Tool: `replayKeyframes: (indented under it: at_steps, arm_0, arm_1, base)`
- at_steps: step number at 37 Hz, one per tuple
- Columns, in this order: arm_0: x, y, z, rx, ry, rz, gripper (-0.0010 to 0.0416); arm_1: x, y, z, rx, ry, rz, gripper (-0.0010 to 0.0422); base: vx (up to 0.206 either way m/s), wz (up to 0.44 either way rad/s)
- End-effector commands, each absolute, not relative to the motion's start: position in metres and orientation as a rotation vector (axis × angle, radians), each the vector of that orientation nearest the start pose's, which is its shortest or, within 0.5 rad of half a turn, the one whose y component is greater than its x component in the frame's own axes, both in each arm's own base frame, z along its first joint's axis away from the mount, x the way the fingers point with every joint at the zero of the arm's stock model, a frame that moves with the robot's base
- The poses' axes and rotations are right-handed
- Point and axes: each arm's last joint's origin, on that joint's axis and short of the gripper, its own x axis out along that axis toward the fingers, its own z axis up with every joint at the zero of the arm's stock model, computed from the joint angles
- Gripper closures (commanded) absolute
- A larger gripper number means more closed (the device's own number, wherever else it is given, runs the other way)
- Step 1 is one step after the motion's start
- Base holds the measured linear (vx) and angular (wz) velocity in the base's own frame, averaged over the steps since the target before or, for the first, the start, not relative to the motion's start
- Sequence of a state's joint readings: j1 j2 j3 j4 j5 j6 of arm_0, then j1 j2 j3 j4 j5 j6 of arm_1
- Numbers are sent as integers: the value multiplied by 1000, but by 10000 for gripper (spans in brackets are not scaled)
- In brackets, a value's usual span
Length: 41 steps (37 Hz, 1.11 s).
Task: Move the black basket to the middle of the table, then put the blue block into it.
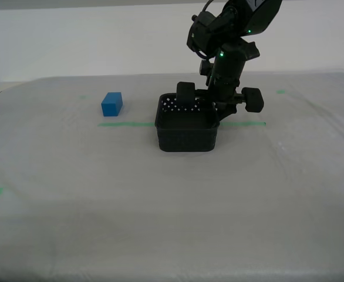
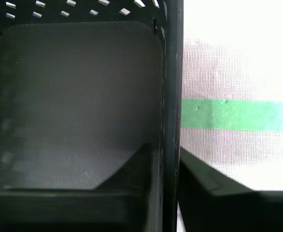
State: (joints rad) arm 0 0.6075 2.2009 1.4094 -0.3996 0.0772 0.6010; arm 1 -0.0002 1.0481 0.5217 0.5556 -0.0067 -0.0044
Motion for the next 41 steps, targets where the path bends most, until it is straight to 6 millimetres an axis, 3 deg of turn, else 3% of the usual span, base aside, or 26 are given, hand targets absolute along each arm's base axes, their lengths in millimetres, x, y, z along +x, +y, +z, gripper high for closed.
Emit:
replayKeyframes:
  at_steps: [1,12,13,16,19,26,30,41]
  arm_0:
    - [352,241,95,80,1198,112,271]
    - [352,241,95,27,1176,120,-4]
    - [352,241,96,28,1176,120,-10]
    - [352,241,97,59,1188,132,36]
    - [353,243,98,104,1200,133,55]
    - [359,247,108,74,1172,174,-1]
    - [361,249,114,58,1169,186,16]
    - [367,253,139,10,1203,190,2]
  arm_1:
    - [227,0,265,-3,-36,6,412]
    - [227,0,265,-3,-36,6,412]
    - [227,0,265,-3,-36,6,412]
    - [227,0,265,-3,-36,6,412]
    - [227,0,265,-3,-36,7,412]
    - [227,0,265,-3,-36,6,412]
    - [227,0,265,-3,-36,6,412]
    - [227,0,265,-3,-36,6,412]
  base:
    - [0,0]
    - [0,0]
    - [0,0]
    - [0,0]
    - [0,0]
    - [0,0]
    - [0,0]
    - [0,0]
